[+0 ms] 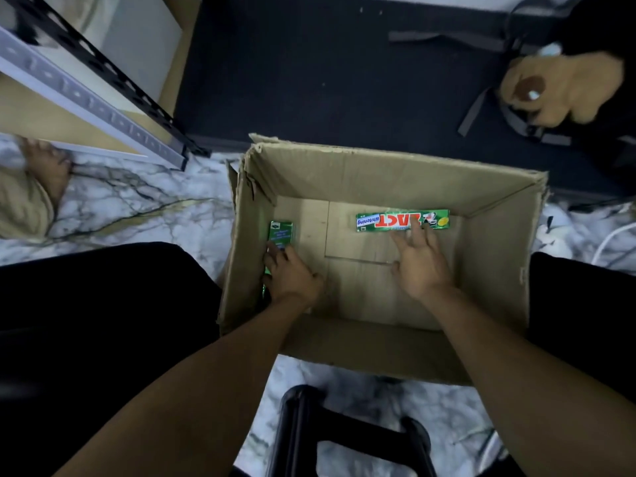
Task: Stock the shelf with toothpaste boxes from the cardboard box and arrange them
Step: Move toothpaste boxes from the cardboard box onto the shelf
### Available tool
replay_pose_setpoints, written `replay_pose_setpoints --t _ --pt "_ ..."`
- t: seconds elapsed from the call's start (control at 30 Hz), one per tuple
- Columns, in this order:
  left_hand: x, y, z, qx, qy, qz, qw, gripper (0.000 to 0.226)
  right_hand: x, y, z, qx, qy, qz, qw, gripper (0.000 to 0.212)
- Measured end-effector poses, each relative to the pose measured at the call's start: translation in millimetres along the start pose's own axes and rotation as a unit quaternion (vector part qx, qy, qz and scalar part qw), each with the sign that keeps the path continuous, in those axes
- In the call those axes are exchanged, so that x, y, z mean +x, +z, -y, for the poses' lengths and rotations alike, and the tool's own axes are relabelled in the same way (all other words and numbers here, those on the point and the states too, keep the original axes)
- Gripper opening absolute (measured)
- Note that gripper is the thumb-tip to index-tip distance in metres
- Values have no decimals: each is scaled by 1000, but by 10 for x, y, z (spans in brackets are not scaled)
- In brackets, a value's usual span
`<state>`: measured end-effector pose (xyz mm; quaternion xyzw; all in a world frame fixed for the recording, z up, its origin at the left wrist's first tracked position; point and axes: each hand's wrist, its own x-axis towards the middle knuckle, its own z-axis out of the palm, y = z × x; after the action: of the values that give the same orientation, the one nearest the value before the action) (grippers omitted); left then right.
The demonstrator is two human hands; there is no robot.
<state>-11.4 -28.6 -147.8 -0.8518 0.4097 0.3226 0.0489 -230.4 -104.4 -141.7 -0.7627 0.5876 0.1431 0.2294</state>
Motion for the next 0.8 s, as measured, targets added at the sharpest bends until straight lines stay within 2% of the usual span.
replay_pose_setpoints --t 0.1,0.3,0.4,0.53,0.67,0.8 --pt "11 2 -2 -3 0 -6 1000 76 47 37 -42 -15 -7 4 1000 74" --pt "38 -84 73 6 44 -45 998 55 99 2 -93 -32 -3 -4 999 81" --pt "35 -84 115 9 63 -46 997 62 121 5 -102 -38 -1 -18 999 83" --pt "70 -88 110 3 60 -48 997 71 144 65 -130 -39 2 6 999 92" --pt "100 -24 147 19 73 -64 995 72 137 73 -112 -52 6 -4 999 92" --pt "102 49 165 24 123 -54 991 69 185 49 -138 -76 -9 1 997 94"
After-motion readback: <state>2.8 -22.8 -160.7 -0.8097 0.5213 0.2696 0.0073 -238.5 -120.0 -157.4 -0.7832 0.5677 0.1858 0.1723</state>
